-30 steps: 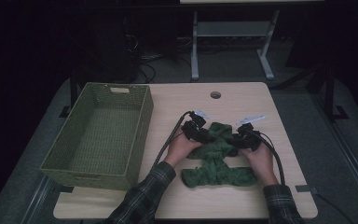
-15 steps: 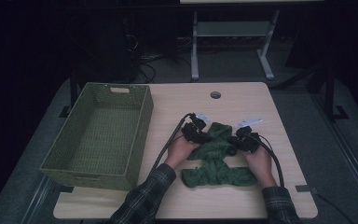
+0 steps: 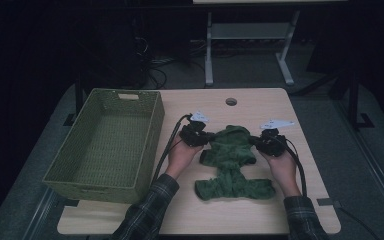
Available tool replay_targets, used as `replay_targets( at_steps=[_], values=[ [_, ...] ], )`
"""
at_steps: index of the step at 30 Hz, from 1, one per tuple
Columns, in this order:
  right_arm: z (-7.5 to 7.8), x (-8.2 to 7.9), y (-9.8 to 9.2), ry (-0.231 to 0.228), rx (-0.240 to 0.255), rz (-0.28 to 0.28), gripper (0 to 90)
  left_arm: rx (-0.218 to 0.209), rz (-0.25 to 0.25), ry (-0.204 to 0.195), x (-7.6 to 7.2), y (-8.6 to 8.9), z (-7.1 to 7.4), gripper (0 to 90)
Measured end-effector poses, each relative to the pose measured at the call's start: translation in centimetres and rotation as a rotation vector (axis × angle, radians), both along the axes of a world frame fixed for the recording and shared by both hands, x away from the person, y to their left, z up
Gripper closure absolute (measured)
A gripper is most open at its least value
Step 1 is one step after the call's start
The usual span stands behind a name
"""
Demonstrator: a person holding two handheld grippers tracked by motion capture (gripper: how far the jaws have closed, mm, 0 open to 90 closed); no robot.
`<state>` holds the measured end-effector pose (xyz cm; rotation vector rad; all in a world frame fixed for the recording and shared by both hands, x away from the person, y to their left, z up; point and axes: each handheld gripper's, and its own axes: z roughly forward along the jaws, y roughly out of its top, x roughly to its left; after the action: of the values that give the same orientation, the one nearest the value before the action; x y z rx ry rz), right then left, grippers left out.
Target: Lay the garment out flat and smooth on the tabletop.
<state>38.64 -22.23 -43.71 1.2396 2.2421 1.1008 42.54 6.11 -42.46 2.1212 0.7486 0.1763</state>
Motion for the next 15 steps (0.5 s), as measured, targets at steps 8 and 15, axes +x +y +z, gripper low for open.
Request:
replay_targets(
  at_steps=[8, 15],
  values=[
    [-1.4, 0.9, -0.7, 0.050, 0.009, -0.007, 88.2, -0.016, 0.076, 0.028, 1.0, 1.6, -2.4, 87.1],
    [-2.6, 1.9, -0.3, 0.053, -0.035, -0.029, 88.3, 0.012, 0.097, 0.053, 2.3, 1.0, -4.8, 86.8]
  ],
)
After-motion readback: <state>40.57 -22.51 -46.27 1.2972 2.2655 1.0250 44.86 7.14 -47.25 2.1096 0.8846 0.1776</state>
